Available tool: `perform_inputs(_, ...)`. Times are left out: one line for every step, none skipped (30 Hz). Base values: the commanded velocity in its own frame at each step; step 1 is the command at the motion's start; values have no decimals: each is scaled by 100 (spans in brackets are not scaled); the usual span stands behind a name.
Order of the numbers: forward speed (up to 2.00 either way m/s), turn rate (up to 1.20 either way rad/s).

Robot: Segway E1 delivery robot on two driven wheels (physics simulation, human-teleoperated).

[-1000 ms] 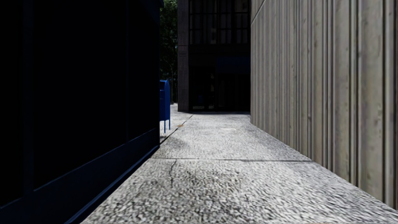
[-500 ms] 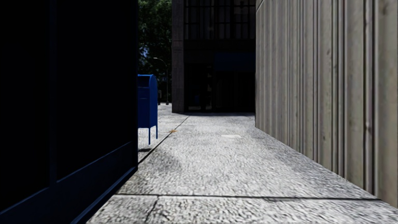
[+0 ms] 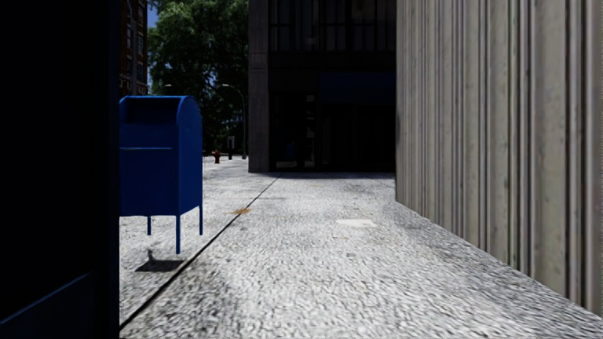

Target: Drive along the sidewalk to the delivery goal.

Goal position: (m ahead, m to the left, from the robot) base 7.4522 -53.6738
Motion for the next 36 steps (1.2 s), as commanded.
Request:
perform_inputs(200,0)
perform_inputs(200,0)
perform_inputs(200,0)
perform_inputs(200,0)
perform_inputs(200,0)
perform_inputs(200,0)
perform_inputs(200,0)
perform_inputs(200,0)
perform_inputs(200,0)
perform_inputs(200,0)
perform_inputs(200,0)
perform_inputs(200,0)
perform_inputs(200,0)
perform_inputs(200,0)
perform_inputs(200,0)
perform_inputs(200,0)
perform_inputs(200,0)
perform_inputs(200,0)
perform_inputs(200,0)
perform_inputs(200,0)
perform_inputs(200,0)
perform_inputs(200,0)
perform_inputs(200,0)
perform_inputs(200,0)
perform_inputs(200,0)
perform_inputs(200,0)
perform_inputs(200,0)
perform_inputs(200,0)
perform_inputs(200,0)
perform_inputs(200,0)
perform_inputs(200,0)
perform_inputs(200,0)
perform_inputs(200,0)
perform_inputs(200,0)
perform_inputs(200,0)
perform_inputs(200,0)
